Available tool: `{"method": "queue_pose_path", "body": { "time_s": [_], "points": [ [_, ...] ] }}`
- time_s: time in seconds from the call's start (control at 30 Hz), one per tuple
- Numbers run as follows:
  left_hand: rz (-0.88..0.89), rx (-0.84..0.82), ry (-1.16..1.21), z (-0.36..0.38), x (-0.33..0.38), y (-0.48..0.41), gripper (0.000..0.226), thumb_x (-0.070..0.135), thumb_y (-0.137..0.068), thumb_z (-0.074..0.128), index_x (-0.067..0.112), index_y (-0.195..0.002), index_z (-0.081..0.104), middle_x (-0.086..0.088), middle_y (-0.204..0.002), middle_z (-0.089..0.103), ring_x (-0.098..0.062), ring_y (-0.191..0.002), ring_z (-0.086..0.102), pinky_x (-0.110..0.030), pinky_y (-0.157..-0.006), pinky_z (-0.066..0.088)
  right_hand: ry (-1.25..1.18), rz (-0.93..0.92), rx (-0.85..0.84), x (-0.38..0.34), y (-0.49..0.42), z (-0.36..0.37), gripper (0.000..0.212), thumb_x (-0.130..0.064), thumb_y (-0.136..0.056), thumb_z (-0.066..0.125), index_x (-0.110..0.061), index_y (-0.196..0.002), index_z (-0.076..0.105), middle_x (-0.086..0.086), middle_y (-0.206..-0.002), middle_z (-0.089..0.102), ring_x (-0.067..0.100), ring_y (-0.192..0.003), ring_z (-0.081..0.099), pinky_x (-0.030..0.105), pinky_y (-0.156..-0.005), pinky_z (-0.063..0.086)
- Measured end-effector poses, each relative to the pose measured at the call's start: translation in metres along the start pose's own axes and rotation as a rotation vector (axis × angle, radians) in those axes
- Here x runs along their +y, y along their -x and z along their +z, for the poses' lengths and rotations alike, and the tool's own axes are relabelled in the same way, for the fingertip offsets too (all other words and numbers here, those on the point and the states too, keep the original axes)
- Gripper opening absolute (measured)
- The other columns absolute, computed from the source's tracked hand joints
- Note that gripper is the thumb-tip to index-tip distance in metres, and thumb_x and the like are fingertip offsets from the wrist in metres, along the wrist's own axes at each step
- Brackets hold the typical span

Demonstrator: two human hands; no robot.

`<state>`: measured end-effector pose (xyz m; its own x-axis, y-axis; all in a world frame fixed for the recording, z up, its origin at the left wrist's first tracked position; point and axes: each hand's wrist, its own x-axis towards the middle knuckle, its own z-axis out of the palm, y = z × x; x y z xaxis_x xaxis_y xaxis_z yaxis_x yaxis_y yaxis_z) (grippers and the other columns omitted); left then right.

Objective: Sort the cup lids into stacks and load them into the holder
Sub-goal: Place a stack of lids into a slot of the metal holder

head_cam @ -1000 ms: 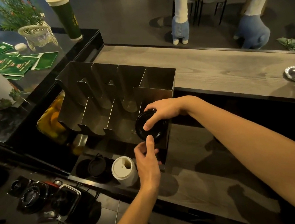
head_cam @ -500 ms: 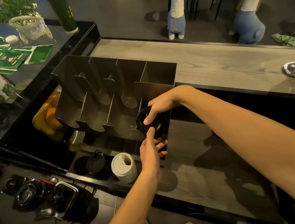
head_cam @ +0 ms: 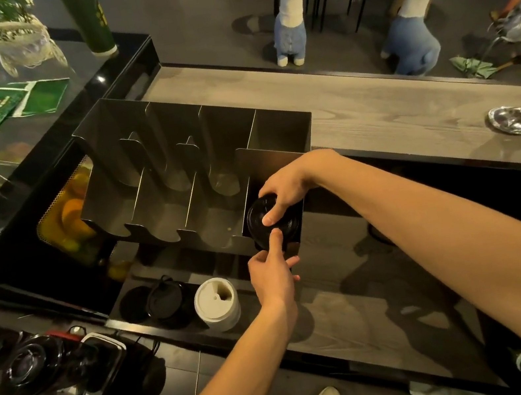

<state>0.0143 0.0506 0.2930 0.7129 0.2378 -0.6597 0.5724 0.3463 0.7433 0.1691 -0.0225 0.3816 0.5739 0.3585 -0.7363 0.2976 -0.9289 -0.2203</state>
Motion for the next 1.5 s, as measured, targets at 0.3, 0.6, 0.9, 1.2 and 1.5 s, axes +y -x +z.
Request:
{"method": "queue_pose_path", "body": {
  "time_s": [0.3, 0.6, 0.9, 1.2, 1.5],
  "points": [
    [-0.004, 0.043, -0.027, -0.004, 0.005, -0.011, 0.035, 0.054, -0.092, 0.068, 0.026, -0.095, 0.047, -0.003, -0.105, 0.064, -0.017, -0.093, 0.066, -0.031, -0.066, 0.046, 0.089, -0.102, 0.244, 0.000, 0.002, 0.019, 0.077, -0.047, -0.094, 0.065, -0.016, -0.156, 0.032, 0.004, -0.157, 0.040, 0.024, -0.142, 0.040, 0.033, -0.110, 0.037],
    [0.064, 0.045, -0.053, -0.002, 0.001, -0.014, 0.032, 0.053, -0.095, 0.063, 0.028, -0.092, 0.044, 0.002, -0.100, 0.061, -0.012, -0.089, 0.066, -0.031, -0.068, 0.048, 0.122, -0.118, 0.584, 0.009, 0.012, 0.043, 0.046, -0.026, -0.098, 0.063, -0.027, -0.143, 0.054, -0.002, -0.141, 0.059, 0.018, -0.130, 0.054, 0.036, -0.105, 0.045],
    [0.089, 0.086, -0.062, -0.001, -0.005, -0.015, 0.043, 0.064, -0.091, 0.061, 0.025, -0.105, 0.049, -0.001, -0.109, 0.063, -0.015, -0.093, 0.066, -0.042, -0.090, 0.050, 0.154, -0.070, 0.760, 0.008, 0.014, 0.056, 0.032, -0.034, -0.098, 0.063, -0.026, -0.128, 0.066, -0.001, -0.121, 0.064, 0.018, -0.108, 0.064, 0.033, -0.086, 0.054],
    [0.138, 0.067, -0.005, -0.006, -0.011, -0.013, 0.057, 0.056, -0.094, 0.062, 0.013, -0.129, 0.053, -0.007, -0.112, 0.066, -0.017, -0.090, 0.068, -0.044, -0.095, 0.053, 0.175, -0.155, 0.836, 0.009, 0.024, 0.070, 0.041, -0.035, -0.100, 0.060, -0.021, -0.138, 0.057, 0.002, -0.133, 0.057, 0.021, -0.116, 0.061, 0.035, -0.090, 0.053],
    [0.330, 0.233, 0.083, -0.027, -0.011, 0.005, 0.032, 0.048, -0.098, 0.060, 0.017, -0.107, 0.059, -0.004, -0.096, 0.066, -0.016, -0.082, 0.068, -0.030, -0.071, 0.050, -0.132, -0.421, 1.134, -0.005, 0.026, 0.093, 0.024, -0.027, -0.100, 0.058, -0.018, -0.119, 0.069, -0.002, -0.112, 0.066, 0.012, -0.105, 0.059, 0.021, -0.080, 0.047]
  ]
}}
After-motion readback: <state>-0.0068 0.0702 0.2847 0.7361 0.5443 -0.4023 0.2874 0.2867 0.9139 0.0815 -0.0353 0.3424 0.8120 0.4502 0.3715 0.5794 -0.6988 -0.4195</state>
